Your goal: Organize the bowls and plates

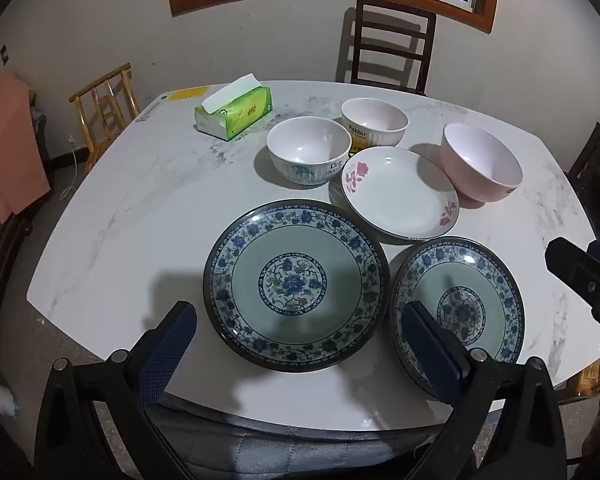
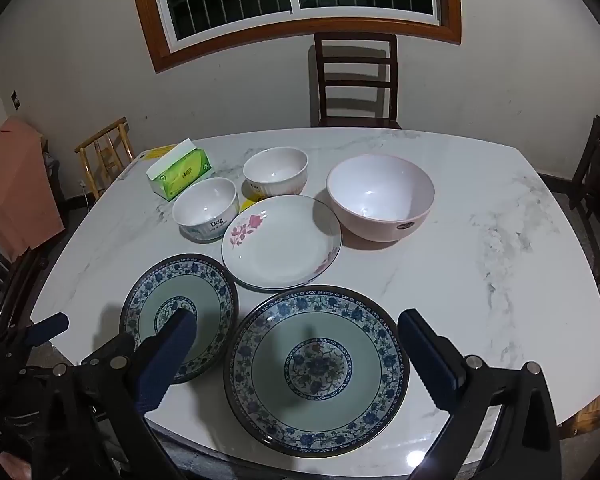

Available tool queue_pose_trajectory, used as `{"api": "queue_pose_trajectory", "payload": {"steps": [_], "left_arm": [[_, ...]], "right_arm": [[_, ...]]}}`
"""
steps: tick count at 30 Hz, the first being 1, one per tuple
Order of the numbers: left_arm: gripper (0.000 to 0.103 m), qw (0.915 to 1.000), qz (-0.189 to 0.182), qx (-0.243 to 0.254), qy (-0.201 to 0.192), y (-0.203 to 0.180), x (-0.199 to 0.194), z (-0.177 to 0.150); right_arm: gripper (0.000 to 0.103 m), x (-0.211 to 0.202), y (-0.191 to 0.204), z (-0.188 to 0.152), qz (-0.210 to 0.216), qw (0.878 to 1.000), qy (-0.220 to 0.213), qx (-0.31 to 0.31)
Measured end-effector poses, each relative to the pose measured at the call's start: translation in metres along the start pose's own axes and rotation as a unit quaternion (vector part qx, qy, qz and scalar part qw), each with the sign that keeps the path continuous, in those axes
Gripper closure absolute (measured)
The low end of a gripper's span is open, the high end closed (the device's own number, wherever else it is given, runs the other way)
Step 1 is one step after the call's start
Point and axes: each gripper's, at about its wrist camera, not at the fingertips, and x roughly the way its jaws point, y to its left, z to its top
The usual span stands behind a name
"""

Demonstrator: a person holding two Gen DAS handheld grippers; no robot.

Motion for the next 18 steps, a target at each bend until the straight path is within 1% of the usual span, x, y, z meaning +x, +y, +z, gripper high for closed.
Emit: {"api": "queue_pose_trajectory", "payload": {"steps": [5, 7, 8, 9, 10, 12, 18], "left_arm": [[0.003, 0.9999, -0.012, -0.003, 0.012, 0.004, 0.003, 0.001], [0.003, 0.9998, -0.015, 0.0, 0.013, 0.003, 0.003, 0.002], [0.003, 0.9998, -0.019, -0.008, 0.007, 0.003, 0.01, -0.003], [0.003, 0.9997, -0.022, -0.007, 0.009, 0.003, 0.012, -0.003], [0.003, 0.9996, -0.025, -0.007, 0.01, 0.002, 0.013, -0.003], [0.003, 0.9995, -0.027, -0.007, 0.012, 0.001, 0.015, -0.005], [0.003, 0.9999, -0.01, -0.008, 0.009, 0.002, 0.014, -0.006]], "right_arm": [[0.0, 0.004, -0.002, 0.0, -0.007, 1.0, 0.004, 0.0], [0.0, 0.004, -0.002, 0.0, -0.006, 1.0, 0.003, 0.001], [0.0, 0.005, -0.003, 0.0, -0.008, 1.0, 0.004, 0.002], [0.0, 0.011, 0.004, 0.0, -0.011, 1.0, 0.011, -0.002], [0.0, 0.01, -0.002, 0.0, -0.005, 1.0, 0.01, 0.0], [0.0, 0.011, -0.002, 0.0, -0.006, 1.0, 0.011, -0.001], [0.0, 0.008, -0.002, 0.0, -0.008, 1.0, 0.01, 0.001]]}}
